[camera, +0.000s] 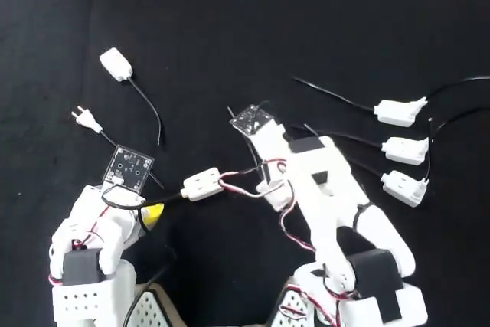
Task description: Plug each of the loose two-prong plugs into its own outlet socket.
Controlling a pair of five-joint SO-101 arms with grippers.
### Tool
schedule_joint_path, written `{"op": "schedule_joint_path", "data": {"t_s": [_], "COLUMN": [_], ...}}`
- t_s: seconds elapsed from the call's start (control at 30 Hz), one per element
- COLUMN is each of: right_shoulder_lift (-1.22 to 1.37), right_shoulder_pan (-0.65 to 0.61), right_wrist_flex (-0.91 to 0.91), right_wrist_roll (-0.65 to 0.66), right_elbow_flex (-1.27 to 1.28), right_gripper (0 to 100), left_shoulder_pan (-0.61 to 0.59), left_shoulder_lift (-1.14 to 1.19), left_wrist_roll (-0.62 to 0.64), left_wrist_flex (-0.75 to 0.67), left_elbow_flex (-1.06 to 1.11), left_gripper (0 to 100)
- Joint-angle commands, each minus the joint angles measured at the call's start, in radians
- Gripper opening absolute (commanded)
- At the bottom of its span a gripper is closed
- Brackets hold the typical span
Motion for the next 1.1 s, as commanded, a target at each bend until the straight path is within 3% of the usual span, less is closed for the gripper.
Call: {"op": "schedule_joint_path", "data": {"t_s": [0.0, 0.27, 0.6, 0.73, 0.87, 0.97, 1.07], "right_shoulder_lift": [0.019, 0.064, 0.059, 0.067, 0.067, 0.07, 0.111], "right_shoulder_pan": [-0.054, -0.094, -0.092, -0.129, -0.192, -0.201, -0.201], "right_wrist_flex": [0.009, 0.031, 0.044, 0.195, 0.316, 0.321, 0.313], "right_wrist_roll": [-0.035, -0.08, -0.075, -0.025, -0.015, -0.018, -0.012], "right_elbow_flex": [0.021, 0.01, -0.012, -0.104, -0.166, -0.166, -0.168], "right_gripper": [16.2, 5.5, 5.3, 5.3, 9.6, 17.6, 17.9], "left_shoulder_pan": [-0.01, -0.012, -0.012, -0.012, -0.012, -0.012, -0.012], "left_shoulder_lift": [-0.005, -0.005, -0.005, -0.005, -0.005, -0.005, -0.005], "left_wrist_roll": [-0.011, -0.011, -0.011, -0.011, -0.012, -0.012, -0.012], "left_wrist_flex": [0.006, 0.006, 0.006, 0.006, 0.006, 0.006, 0.006], "left_elbow_flex": [-0.002, -0.002, -0.002, -0.001, 0.005, 0.005, 0.007], "left_gripper": [35, 35, 35, 35, 35, 35, 35]}}
